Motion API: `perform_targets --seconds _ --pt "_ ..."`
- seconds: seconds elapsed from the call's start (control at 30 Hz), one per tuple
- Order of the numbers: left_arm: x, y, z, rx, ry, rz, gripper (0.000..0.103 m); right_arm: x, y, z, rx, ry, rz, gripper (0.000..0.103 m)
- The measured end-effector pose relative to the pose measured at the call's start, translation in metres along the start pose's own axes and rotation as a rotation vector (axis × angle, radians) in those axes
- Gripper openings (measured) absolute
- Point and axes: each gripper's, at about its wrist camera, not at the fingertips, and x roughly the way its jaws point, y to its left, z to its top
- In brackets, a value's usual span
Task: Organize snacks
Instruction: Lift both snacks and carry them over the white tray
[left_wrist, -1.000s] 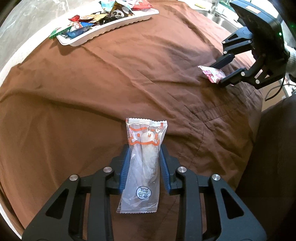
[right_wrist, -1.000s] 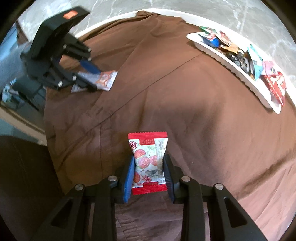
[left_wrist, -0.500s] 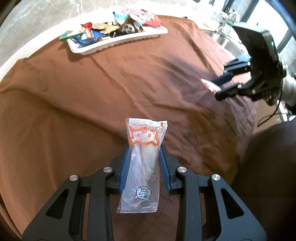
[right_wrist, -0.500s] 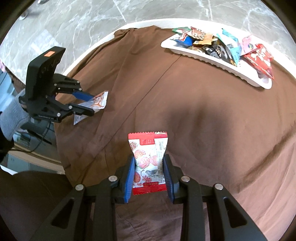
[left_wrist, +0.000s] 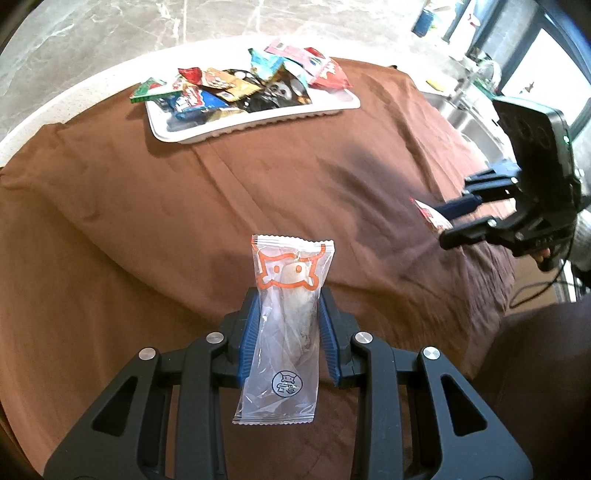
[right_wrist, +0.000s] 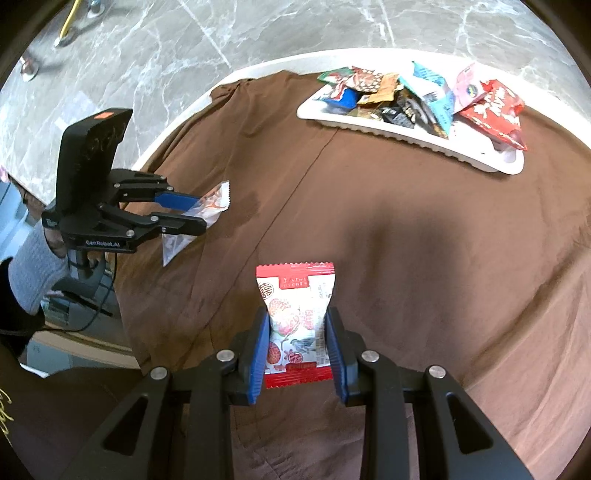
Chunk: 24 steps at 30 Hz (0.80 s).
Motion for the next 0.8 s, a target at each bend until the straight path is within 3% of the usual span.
perform_targets --seconds 0.47,0.8 --pt "0.003 0.004 0.059 -0.053 -0.075 0.034 0.029 -0.020 -0.026 0.031 0.111 -0.083 0.030 0.032" --pt "0.013 0.026 0.116 -0.116 -0.127 0.032 0.029 -0.039 -0.046 0.085 0.192 -0.185 0.021 0.032"
